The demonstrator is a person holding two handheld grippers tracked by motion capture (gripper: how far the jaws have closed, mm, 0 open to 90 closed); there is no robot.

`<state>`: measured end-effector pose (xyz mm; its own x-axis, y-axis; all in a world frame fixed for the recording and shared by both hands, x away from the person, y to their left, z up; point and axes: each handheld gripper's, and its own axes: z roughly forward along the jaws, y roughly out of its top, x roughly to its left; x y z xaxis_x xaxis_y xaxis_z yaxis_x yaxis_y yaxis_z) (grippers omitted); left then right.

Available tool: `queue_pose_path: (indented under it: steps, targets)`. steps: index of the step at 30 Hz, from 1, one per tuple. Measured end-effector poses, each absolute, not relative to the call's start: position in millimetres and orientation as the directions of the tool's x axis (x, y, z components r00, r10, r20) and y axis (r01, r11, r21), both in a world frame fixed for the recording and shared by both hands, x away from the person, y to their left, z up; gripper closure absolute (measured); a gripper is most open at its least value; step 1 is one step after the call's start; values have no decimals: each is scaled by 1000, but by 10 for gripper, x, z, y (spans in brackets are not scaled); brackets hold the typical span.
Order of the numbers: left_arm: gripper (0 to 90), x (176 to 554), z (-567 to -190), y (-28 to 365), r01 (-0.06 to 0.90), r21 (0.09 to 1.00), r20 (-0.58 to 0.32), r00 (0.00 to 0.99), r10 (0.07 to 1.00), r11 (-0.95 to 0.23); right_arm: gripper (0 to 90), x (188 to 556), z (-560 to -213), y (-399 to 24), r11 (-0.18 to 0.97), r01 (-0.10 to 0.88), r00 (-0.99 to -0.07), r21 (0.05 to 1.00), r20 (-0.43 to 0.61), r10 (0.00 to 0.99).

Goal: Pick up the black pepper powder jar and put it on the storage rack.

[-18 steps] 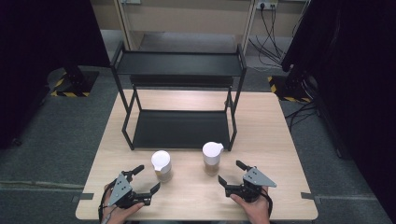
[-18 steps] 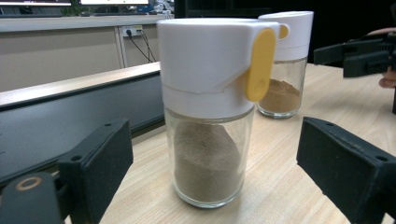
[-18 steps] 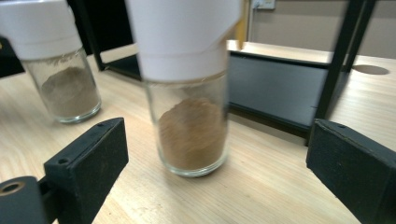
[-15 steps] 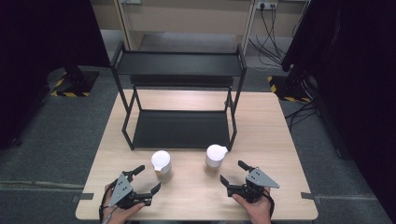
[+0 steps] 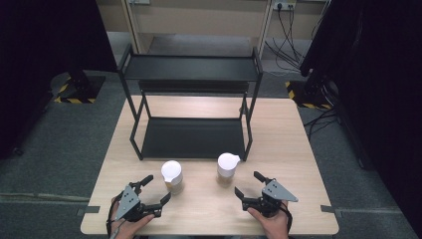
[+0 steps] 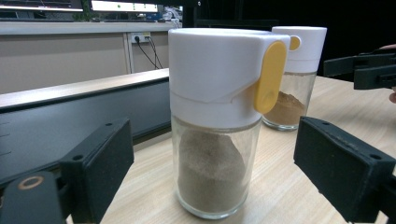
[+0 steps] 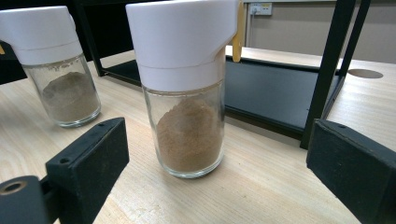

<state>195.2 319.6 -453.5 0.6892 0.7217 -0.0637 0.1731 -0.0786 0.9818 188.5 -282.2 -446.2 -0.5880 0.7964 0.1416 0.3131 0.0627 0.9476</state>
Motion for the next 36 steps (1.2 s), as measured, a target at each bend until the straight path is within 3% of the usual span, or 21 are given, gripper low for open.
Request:
queue_pose_path:
  steps: [13,31,36]
  targets:
    - [136,2134,-4499,3012,172,978,-38,698,715,-116,60,1888,-4449,-2808,73,315,-588,946,134,798]
    - [293,2213,-4509,2902,150,982,-26,695,718,-111,64,1889,-4430,-2780,87,317,-585,944,122,802]
    - [300,2218,-4495,2914,163,982,-43,696,717,-100,65,1887,-4433,-2781,85,317,-583,945,124,803]
